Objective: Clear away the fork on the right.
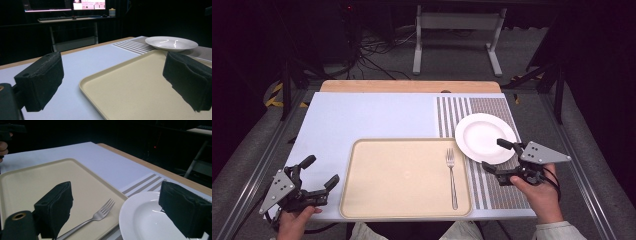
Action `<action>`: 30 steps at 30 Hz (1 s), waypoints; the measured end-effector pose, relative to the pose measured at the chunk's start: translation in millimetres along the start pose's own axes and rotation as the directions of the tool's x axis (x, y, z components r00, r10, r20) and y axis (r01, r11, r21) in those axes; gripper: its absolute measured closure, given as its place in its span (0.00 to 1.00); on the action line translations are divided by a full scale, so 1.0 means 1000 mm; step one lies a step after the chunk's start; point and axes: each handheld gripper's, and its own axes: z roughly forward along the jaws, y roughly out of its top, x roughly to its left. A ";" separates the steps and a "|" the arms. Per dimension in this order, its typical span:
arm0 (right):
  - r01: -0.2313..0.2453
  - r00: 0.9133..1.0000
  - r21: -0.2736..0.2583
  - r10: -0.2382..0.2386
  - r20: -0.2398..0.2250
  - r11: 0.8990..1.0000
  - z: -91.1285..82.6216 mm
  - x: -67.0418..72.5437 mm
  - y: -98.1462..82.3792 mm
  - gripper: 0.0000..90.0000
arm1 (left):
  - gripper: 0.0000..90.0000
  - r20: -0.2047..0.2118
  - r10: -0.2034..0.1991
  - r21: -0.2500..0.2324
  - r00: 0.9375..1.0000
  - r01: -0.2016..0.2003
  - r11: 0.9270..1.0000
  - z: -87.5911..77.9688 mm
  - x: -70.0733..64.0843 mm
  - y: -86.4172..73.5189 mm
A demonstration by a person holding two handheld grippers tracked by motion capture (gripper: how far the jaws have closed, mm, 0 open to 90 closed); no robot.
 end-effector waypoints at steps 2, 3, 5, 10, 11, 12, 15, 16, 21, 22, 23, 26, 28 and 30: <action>-0.012 1.000 -0.018 0.012 0.006 1.000 -0.003 -0.002 -0.003 0.13 | 0.05 0.000 -0.001 -0.001 1.000 0.001 1.000 0.000 0.000 0.000; -0.013 1.000 -0.028 0.013 0.006 1.000 -0.005 -0.003 -0.004 0.13 | 0.05 0.000 -0.001 -0.001 1.000 0.001 1.000 0.000 0.000 0.000; -0.012 1.000 -0.035 0.013 0.023 0.999 -0.007 -0.006 -0.008 0.11 | 0.05 0.000 0.003 -0.001 1.000 -0.003 1.000 0.000 0.000 0.000; -0.027 0.998 -0.062 0.031 0.062 0.998 -0.014 -0.014 -0.020 0.08 | 0.05 -0.003 0.004 -0.003 1.000 -0.004 1.000 -0.001 0.001 0.000; -0.027 0.998 -0.062 0.031 0.062 0.998 -0.014 -0.014 -0.020 0.08 | 0.05 -0.003 0.004 -0.003 1.000 -0.004 1.000 -0.001 0.001 0.000; -0.037 0.996 -0.070 0.042 0.075 0.997 -0.017 -0.017 -0.025 0.07 | 0.05 -0.003 0.005 -0.003 1.000 -0.005 1.000 -0.001 0.001 0.000; -0.042 0.995 -0.073 0.049 0.091 0.996 -0.020 -0.021 -0.033 0.06 | 0.05 -0.004 0.006 -0.002 1.000 -0.006 1.000 -0.001 0.001 0.000; -0.043 0.994 -0.077 0.050 0.092 0.996 -0.021 -0.022 -0.035 0.06 | 0.05 -0.005 0.008 -0.001 1.000 -0.008 1.000 -0.001 0.001 0.000; -0.052 0.992 -0.089 0.061 0.106 0.995 -0.026 -0.027 -0.047 0.04 | 0.05 -0.008 0.007 0.000 1.000 -0.007 1.000 -0.001 0.001 0.000; -0.054 0.992 -0.092 0.064 0.109 0.994 -0.027 -0.028 -0.049 0.04 | 0.05 -0.009 0.008 0.001 1.000 -0.008 1.000 -0.001 0.001 0.000; -0.059 0.992 -0.092 0.069 0.110 0.994 -0.028 -0.028 -0.052 0.03 | 0.05 -0.010 0.009 0.001 1.000 -0.009 1.000 -0.001 0.001 0.000; -0.062 0.991 -0.096 0.073 0.113 0.993 -0.030 -0.030 -0.060 0.03 | 0.05 -0.010 0.006 0.001 1.000 -0.006 1.000 -0.001 0.001 0.000; -0.061 0.991 -0.094 0.072 0.116 0.994 -0.030 -0.031 -0.065 0.03 | 0.05 -0.011 0.008 0.003 1.000 -0.008 1.000 -0.001 0.001 0.000; -0.066 0.990 -0.089 0.077 0.121 0.994 -0.030 -0.031 -0.069 0.03 | 0.05 -0.010 0.009 0.004 1.000 -0.009 1.000 -0.001 0.002 0.000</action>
